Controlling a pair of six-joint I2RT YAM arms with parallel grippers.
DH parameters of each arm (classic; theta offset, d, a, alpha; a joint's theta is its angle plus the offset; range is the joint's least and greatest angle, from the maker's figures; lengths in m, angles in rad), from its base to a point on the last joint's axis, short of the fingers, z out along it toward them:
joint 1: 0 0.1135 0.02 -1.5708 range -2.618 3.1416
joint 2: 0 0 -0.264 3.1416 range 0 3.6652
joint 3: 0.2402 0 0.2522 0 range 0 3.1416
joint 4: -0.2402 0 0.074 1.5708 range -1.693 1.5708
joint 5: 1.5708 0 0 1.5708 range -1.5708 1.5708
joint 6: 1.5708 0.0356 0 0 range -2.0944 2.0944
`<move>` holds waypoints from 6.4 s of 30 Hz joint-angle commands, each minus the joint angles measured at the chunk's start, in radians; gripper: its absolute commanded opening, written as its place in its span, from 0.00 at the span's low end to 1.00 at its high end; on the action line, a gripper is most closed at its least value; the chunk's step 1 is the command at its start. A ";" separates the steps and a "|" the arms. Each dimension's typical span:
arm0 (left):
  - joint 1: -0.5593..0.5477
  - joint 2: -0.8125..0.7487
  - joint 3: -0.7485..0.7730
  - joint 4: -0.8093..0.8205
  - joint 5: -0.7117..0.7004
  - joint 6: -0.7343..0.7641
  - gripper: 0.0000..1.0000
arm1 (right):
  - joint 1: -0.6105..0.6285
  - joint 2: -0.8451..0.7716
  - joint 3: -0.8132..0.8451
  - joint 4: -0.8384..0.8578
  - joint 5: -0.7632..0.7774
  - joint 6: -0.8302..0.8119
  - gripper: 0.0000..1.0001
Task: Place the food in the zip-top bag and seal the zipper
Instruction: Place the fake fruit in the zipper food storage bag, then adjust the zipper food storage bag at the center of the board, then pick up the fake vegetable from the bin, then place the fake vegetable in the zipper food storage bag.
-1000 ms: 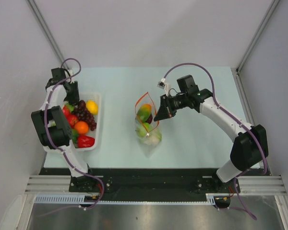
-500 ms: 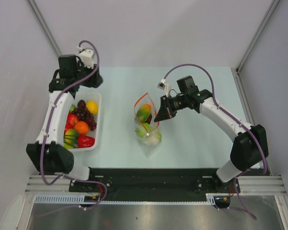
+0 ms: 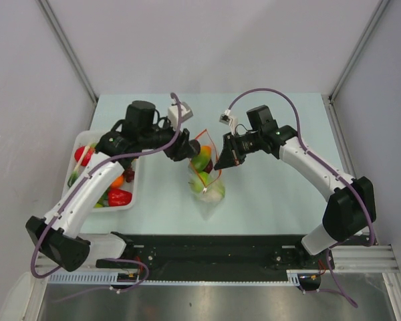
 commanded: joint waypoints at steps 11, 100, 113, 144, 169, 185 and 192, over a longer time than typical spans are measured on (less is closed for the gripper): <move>-0.169 0.074 -0.033 -0.026 0.018 0.062 0.68 | 0.008 -0.047 0.058 0.007 -0.031 -0.004 0.00; 0.783 0.008 -0.083 -0.789 -0.035 1.272 0.79 | 0.079 0.095 0.255 -0.338 0.014 -0.420 0.00; 0.738 0.120 -0.315 -0.611 -0.239 1.599 0.84 | 0.077 0.089 0.233 -0.337 0.020 -0.415 0.00; 0.664 0.079 -0.022 -0.715 -0.134 1.610 0.44 | 0.067 0.089 0.230 -0.323 0.023 -0.399 0.00; -0.099 -0.067 0.201 -0.519 0.270 1.437 0.47 | 0.082 0.091 0.251 -0.280 -0.020 -0.310 0.00; -0.162 -0.003 0.216 -0.661 0.095 1.569 1.00 | 0.094 0.072 0.251 -0.286 -0.012 -0.311 0.00; -0.160 -0.047 0.213 -0.735 0.048 1.595 0.99 | 0.099 0.075 0.251 -0.282 -0.017 -0.316 0.00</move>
